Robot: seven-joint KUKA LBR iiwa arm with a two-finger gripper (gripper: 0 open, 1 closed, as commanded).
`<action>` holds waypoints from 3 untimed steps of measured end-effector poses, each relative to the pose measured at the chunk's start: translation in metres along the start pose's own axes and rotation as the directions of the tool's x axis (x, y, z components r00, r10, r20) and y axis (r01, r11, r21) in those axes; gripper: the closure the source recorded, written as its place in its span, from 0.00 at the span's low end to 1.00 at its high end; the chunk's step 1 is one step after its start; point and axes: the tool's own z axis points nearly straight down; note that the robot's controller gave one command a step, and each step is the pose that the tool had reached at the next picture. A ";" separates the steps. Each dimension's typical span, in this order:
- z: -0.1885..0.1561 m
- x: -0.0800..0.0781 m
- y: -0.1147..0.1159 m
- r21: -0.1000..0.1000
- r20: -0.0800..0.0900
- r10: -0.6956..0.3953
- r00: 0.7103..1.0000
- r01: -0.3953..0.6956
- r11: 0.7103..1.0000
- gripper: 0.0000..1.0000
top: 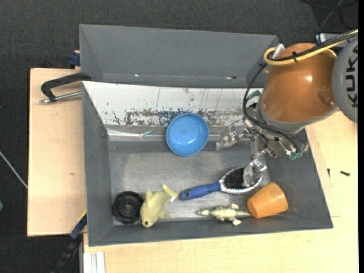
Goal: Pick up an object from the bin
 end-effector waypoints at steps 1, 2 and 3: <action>0.115 0.027 -0.094 0.001 0.000 -0.313 0.950 0.313 0.950 0.00; 0.113 0.026 -0.093 0.001 0.000 -0.314 0.949 0.314 0.949 1.00; -0.048 0.019 -0.063 0.009 0.005 -0.302 0.953 0.302 0.953 1.00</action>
Offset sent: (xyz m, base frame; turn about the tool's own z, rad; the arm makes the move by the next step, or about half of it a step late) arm 0.0198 -0.0945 -0.1150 -0.3232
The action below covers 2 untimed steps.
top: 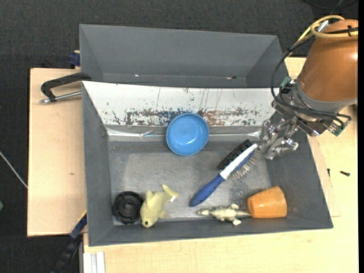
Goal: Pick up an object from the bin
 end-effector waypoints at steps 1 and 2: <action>0.005 0.001 0.001 -0.008 -0.005 0.001 1.000 -0.001 1.000 0.00; 0.135 -0.041 0.020 -0.019 -0.005 -0.302 0.953 0.302 0.953 0.00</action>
Offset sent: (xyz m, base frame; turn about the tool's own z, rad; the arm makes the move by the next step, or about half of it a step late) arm 0.0000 0.0000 0.0000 0.0000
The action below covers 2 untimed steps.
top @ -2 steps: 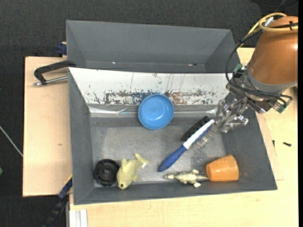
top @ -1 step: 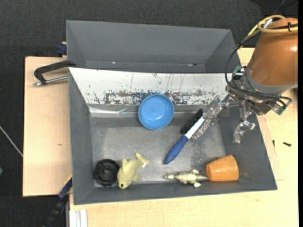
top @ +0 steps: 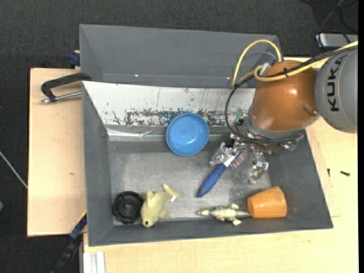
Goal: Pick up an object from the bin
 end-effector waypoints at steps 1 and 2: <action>-0.004 0.000 -0.002 0.008 0.004 0.004 1.000 -0.004 1.000 1.00; -0.133 -0.012 -0.007 0.019 0.006 -0.080 0.997 0.079 0.997 1.00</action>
Offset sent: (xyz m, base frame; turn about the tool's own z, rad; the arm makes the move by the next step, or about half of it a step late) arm 0.0000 0.0000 0.0000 0.0000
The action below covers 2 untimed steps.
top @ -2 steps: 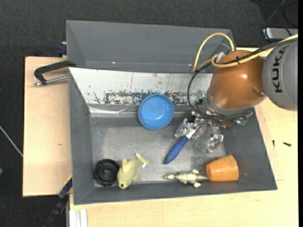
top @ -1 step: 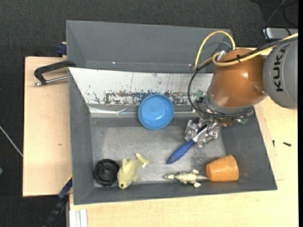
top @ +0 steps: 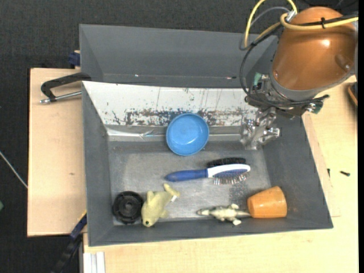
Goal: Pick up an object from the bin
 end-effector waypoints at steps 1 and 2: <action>-0.098 0.014 -0.017 0.002 -0.001 -0.061 0.998 0.061 0.998 1.00; -0.086 0.016 -0.005 -0.012 0.005 -0.668 0.744 0.668 0.744 1.00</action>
Offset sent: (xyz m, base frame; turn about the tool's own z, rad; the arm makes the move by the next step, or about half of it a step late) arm 0.0062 -0.0197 0.0917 -0.0665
